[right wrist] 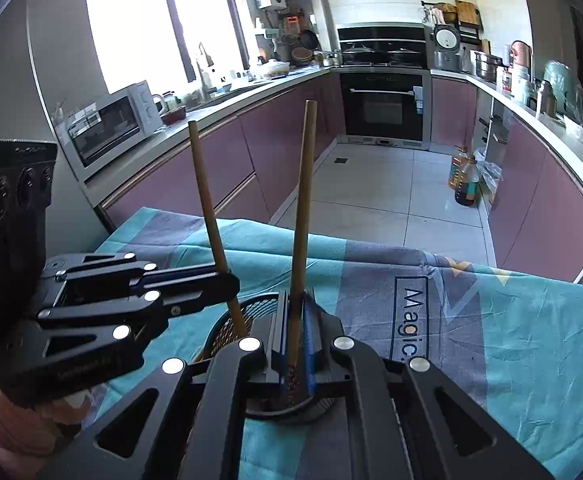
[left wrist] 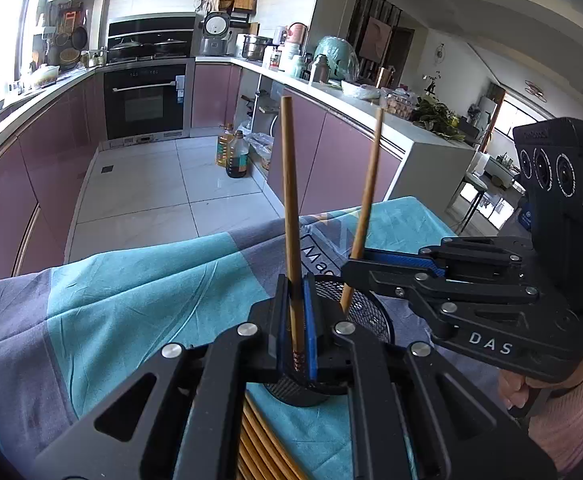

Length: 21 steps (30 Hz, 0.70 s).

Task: Organize utensils
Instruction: 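Lift the chopstick upright and lower it into the black mesh holder, then open the right gripper and withdraw from the holder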

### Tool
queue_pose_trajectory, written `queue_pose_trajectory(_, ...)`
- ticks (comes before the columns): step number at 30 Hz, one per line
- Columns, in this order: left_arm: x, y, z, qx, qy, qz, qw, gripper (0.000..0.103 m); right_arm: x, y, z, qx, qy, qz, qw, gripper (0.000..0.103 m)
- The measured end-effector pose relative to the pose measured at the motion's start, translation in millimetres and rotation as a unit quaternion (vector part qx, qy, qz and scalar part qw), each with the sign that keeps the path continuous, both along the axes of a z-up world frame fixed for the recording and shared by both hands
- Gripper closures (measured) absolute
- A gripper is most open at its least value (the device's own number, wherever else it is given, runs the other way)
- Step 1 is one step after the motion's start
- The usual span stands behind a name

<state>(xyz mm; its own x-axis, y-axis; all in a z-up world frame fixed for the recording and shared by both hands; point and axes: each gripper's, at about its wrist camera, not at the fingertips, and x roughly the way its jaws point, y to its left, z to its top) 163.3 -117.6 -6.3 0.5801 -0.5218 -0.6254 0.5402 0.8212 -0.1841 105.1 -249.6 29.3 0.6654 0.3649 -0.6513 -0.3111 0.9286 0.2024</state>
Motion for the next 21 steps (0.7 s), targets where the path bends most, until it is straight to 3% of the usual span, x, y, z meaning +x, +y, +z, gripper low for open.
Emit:
queue_pose_trajectory(11, -6, 14, -6, -0.015, 0.006, 0.014, 0.9998, 0.095, 8, 2, -8, 0.002, 0.0, -0.015, 1.0, 0.091)
queue_pose_trajectory(16, -24, 36, -1, -0.024, -0.021, 0.038, 0.9988, 0.083, -6, -1, -5, 0.007, -0.016, -0.018, 1.0, 0.083)
queue_pose_trajectory(21, -46, 63, 4, -0.015, -0.053, 0.063, 0.9965, 0.063, -42, 2, 10, 0.01, -0.059, 0.004, 0.998, 0.072)
